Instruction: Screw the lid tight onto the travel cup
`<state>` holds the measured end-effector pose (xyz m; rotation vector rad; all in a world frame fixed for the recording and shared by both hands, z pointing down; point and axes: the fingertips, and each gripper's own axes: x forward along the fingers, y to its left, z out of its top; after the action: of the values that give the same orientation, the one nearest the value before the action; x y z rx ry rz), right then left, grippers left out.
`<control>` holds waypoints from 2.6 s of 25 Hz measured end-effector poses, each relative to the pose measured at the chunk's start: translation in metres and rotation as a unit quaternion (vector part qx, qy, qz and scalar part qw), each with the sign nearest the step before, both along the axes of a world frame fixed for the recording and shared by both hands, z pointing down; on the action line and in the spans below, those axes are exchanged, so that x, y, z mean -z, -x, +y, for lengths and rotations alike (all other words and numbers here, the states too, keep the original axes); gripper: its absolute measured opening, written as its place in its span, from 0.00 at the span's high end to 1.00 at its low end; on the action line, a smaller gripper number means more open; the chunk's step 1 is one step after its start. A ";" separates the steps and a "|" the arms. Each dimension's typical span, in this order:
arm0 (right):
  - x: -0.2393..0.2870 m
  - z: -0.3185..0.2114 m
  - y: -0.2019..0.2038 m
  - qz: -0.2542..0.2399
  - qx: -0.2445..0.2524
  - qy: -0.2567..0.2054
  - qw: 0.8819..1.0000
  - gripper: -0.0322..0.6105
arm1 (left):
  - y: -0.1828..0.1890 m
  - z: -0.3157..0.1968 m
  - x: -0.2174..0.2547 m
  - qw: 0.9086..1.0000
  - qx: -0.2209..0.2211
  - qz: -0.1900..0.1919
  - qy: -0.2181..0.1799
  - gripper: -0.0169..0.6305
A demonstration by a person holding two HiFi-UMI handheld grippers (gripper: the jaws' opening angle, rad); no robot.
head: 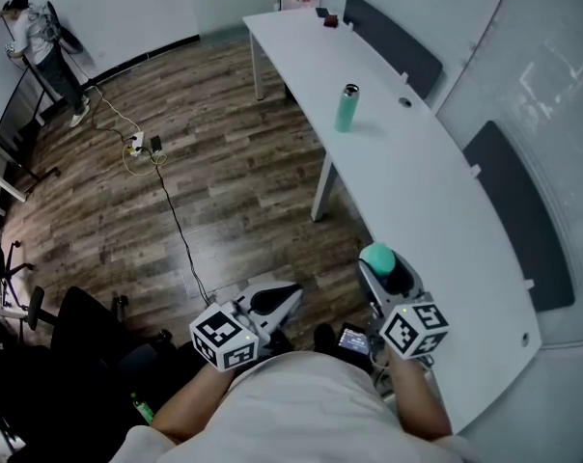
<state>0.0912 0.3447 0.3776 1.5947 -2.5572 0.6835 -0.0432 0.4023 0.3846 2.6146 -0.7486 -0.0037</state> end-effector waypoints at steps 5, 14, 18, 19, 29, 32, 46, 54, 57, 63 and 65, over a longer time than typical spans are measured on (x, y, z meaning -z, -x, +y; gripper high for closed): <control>0.001 0.004 0.007 0.007 -0.011 0.003 1.000 0.47 | 0.007 0.003 -0.001 1.000 -0.013 0.019 0.010 0.94; -0.007 -0.004 0.008 0.028 -0.014 0.013 0.999 0.47 | 0.008 -0.006 -0.012 0.999 -0.016 0.025 0.022 0.94; -0.008 -0.031 0.008 0.030 -0.006 0.006 1.000 0.47 | 0.011 -0.025 -0.012 1.000 -0.009 0.021 0.022 0.94; -0.010 -0.040 0.008 0.028 -0.004 0.005 1.000 0.47 | 0.011 -0.031 -0.013 1.000 -0.006 0.019 0.024 0.93; -0.020 -0.143 -0.004 0.017 0.018 0.003 1.000 0.47 | -0.004 -0.126 -0.020 0.999 0.007 0.010 0.046 0.94; -0.021 -0.172 -0.018 0.014 0.021 0.009 1.000 0.47 | -0.019 -0.155 -0.017 0.999 0.008 0.009 0.051 0.94; -0.033 -0.249 -0.054 0.007 0.029 0.023 0.999 0.47 | -0.057 -0.234 -0.027 0.998 0.014 -0.003 0.066 0.94; -0.042 -0.272 -0.050 0.013 0.013 0.036 0.999 0.47 | -0.054 -0.269 -0.031 0.998 -0.003 -0.002 0.065 0.93; -0.044 -0.286 -0.044 0.021 -0.003 0.036 0.999 0.47 | -0.047 -0.290 -0.034 0.998 -0.019 0.002 0.063 0.93; -0.047 -0.316 -0.025 0.025 -0.036 0.049 0.998 0.47 | -0.026 -0.337 -0.038 0.996 -0.055 0.005 0.068 0.93; -0.045 -0.330 -0.015 0.025 -0.050 0.050 0.997 0.47 | -0.017 -0.354 -0.037 0.995 -0.071 0.006 0.069 0.93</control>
<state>0.1061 0.0149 0.4225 1.6935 -2.3823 0.7566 -0.0263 0.0486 0.4213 2.5276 -0.5385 0.0710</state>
